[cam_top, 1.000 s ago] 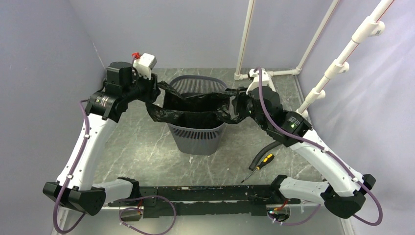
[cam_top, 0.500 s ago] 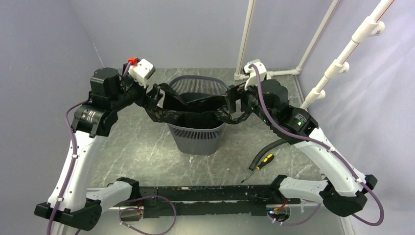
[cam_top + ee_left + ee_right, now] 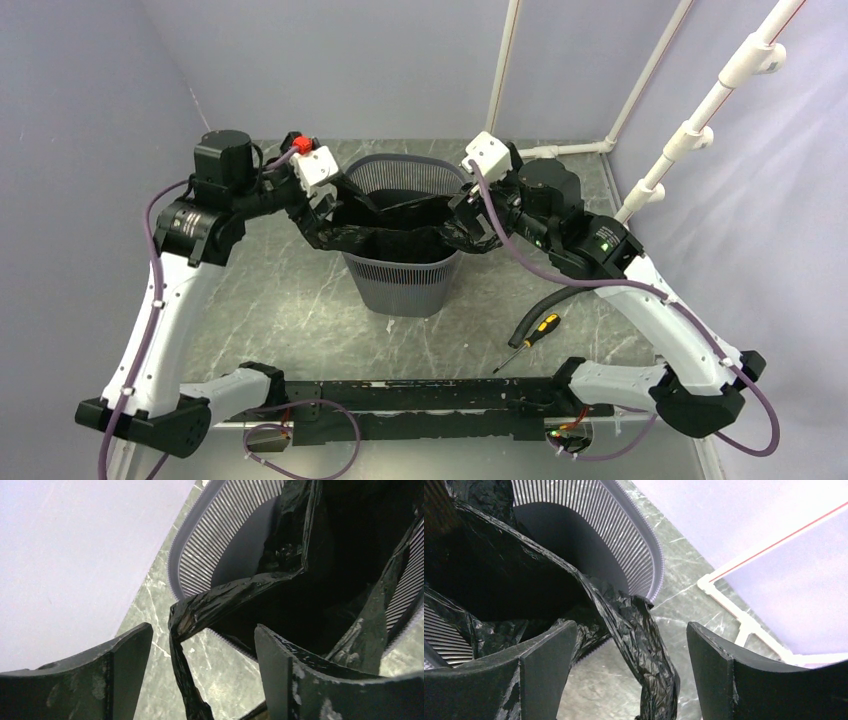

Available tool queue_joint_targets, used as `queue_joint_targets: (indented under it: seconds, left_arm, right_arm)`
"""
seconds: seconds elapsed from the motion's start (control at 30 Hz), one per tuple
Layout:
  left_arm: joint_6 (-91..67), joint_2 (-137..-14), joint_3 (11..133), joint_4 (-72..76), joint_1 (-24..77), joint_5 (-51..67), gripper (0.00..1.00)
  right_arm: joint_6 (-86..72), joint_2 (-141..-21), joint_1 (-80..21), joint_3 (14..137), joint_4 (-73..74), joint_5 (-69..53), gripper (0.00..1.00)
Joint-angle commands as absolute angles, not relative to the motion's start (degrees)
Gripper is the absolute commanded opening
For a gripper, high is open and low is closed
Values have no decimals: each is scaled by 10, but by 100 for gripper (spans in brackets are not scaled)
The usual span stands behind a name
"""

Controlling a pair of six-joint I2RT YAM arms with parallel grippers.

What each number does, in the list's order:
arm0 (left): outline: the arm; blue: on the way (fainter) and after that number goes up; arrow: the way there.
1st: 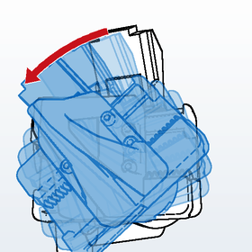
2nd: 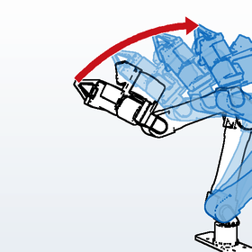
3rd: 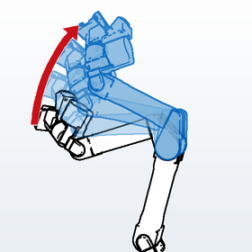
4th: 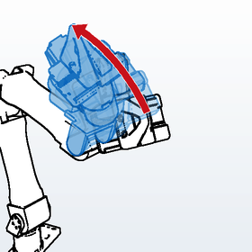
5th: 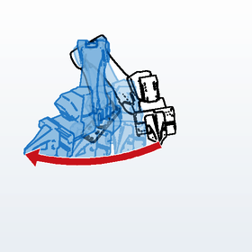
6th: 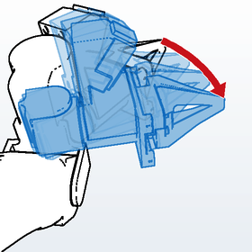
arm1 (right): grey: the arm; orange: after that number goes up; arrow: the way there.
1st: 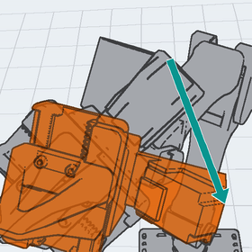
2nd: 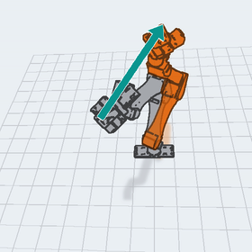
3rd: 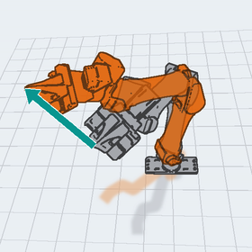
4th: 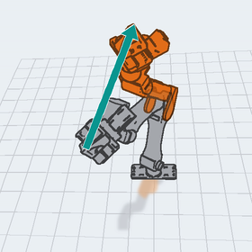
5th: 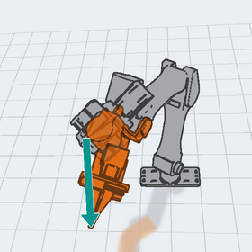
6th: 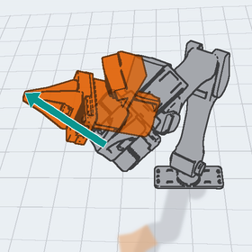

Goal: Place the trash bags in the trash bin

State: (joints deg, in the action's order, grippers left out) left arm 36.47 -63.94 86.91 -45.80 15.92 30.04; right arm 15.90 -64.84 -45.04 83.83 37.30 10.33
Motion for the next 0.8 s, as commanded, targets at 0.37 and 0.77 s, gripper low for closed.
queue_joint_targets:
  seconds: [0.37, 0.77]
  left_arm:
    - [491, -693, 907, -526, 165, 302, 55]
    - [474, -694, 897, -487, 170, 302, 17]
  right_arm:
    - [287, -709, -449, 912, 407, 56, 57]
    - [290, -714, -447, 898, 378, 92, 20]
